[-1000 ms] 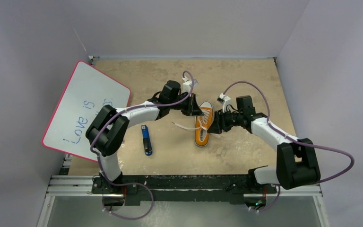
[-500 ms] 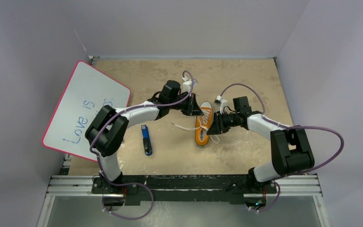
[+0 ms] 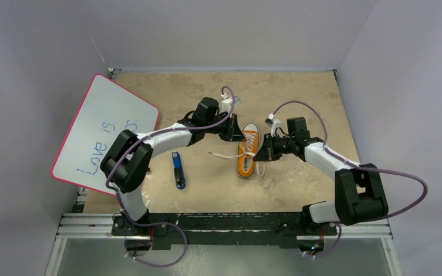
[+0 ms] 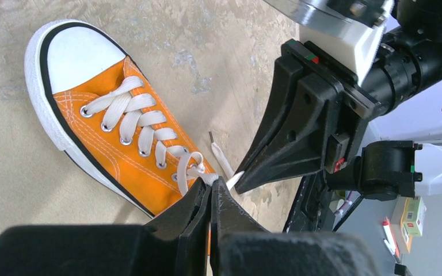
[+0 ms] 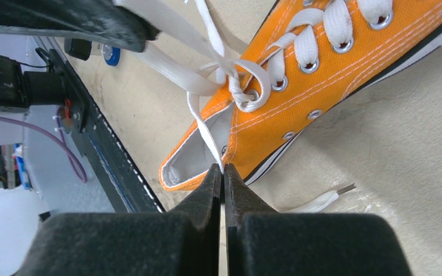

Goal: Tie the shoes

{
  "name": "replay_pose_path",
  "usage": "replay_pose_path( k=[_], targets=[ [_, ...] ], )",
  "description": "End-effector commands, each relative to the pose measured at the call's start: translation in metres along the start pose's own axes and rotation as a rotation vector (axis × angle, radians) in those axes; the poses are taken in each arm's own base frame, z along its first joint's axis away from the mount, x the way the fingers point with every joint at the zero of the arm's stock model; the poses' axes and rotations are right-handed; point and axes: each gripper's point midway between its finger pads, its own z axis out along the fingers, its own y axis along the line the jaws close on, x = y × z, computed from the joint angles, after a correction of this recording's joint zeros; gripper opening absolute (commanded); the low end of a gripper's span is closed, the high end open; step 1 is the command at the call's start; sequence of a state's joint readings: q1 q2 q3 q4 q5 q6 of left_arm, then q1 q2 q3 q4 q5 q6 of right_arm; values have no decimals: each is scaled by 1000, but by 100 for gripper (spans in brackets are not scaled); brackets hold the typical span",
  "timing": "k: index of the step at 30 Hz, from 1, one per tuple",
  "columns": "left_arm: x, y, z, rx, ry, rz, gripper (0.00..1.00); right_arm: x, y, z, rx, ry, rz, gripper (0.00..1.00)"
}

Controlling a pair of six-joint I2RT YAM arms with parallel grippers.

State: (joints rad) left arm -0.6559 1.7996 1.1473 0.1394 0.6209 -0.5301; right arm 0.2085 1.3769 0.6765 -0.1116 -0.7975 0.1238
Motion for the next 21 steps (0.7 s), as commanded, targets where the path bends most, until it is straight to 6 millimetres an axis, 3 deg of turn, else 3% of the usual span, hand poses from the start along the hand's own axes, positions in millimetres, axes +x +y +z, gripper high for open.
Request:
replay_pose_path(
  k=[1,8,21],
  targets=[
    [-19,-22,-22,3,-79,82,0,-24,8,-4,3,-47,60,0],
    [18,-6,-33,-36,-27,81,0,-35,-1,-8,55,-79,126,0],
    [91,13,-21,-119,204,97,0,-26,-6,-6,49,-12,95,0]
  ],
)
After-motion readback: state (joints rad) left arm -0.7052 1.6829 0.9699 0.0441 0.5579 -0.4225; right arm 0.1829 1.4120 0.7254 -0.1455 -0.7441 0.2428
